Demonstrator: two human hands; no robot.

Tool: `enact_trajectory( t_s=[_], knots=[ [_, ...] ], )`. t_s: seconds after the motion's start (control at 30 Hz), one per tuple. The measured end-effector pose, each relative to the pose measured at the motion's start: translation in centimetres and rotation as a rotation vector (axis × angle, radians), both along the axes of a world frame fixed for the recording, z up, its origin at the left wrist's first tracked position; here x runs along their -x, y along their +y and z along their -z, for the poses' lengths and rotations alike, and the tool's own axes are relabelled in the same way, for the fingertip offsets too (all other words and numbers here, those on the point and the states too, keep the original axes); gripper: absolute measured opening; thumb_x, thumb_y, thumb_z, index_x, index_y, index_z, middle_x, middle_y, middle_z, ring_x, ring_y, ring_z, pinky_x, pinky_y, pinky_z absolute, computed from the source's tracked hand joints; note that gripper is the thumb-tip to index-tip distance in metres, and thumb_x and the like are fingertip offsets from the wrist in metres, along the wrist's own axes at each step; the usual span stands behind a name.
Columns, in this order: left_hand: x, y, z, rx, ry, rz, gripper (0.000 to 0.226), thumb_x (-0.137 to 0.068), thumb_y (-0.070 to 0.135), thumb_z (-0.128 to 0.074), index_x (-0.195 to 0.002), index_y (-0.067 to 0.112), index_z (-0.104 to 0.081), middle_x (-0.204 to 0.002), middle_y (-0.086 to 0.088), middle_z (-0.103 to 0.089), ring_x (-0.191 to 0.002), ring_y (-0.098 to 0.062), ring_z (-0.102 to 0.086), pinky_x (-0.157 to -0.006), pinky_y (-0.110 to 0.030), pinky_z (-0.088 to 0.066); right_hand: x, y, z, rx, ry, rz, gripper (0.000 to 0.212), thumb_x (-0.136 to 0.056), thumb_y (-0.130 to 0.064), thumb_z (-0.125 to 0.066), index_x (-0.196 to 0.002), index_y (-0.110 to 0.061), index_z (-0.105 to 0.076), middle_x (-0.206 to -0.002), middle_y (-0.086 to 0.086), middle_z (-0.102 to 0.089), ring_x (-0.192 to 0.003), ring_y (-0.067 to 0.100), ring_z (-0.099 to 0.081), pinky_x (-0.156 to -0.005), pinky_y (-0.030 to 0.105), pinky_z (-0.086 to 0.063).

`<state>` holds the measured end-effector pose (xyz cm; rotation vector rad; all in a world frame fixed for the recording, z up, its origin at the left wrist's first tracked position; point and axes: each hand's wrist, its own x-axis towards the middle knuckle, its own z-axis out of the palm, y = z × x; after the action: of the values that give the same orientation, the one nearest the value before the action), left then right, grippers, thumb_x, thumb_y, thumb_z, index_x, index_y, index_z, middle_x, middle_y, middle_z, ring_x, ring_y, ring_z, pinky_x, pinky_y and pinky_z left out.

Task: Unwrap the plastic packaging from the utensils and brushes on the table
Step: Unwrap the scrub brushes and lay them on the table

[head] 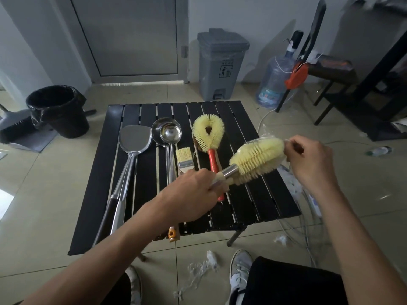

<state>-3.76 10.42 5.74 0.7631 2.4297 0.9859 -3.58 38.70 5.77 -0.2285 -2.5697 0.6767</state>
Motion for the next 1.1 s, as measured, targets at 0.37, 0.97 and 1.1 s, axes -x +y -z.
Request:
enact_trajectory(
  t_s=[0.37,0.97,1.1],
  knots=[
    [1.1,-0.1,0.6,-0.429,-0.828,0.022,0.042,-0.103,0.052,-0.056,-0.074,0.022,-0.059,-0.064,0.003,-0.047,-0.048,-0.008,-0.038,-0.042,-0.019,-0.036,2.5,0.2,2.4,0.809,-0.388,-0.177,0.040,-0.097,-0.010,-0.058,-0.063,-0.024,-0.073,-0.055,-0.003,-0.051,-0.048,0.008,-0.041,-0.043,0.018,-0.032],
    [4.8,2.0,2.7,-1.125,-1.253,-0.346,0.024,-0.104,0.034,-0.053,-0.094,0.012,-0.054,-0.065,0.005,-0.046,-0.045,-0.006,-0.044,-0.041,-0.021,-0.044,0.8,-1.1,4.2,0.930,-0.777,-0.218,0.025,-0.101,-0.021,-0.062,-0.105,0.001,-0.074,-0.073,0.006,-0.068,-0.060,0.011,-0.059,-0.055,0.022,-0.044],
    [4.5,3.3,3.9,-1.056,-1.172,-0.374,0.012,-0.101,0.021,-0.057,-0.104,0.009,-0.058,-0.074,0.000,-0.054,-0.055,-0.009,-0.052,-0.053,-0.026,-0.051,0.6,-1.7,3.7,1.006,-0.631,-0.223,0.021,-0.103,-0.017,-0.058,-0.112,-0.007,-0.073,-0.097,0.013,-0.079,-0.086,0.022,-0.077,-0.067,0.028,-0.057]
  ],
)
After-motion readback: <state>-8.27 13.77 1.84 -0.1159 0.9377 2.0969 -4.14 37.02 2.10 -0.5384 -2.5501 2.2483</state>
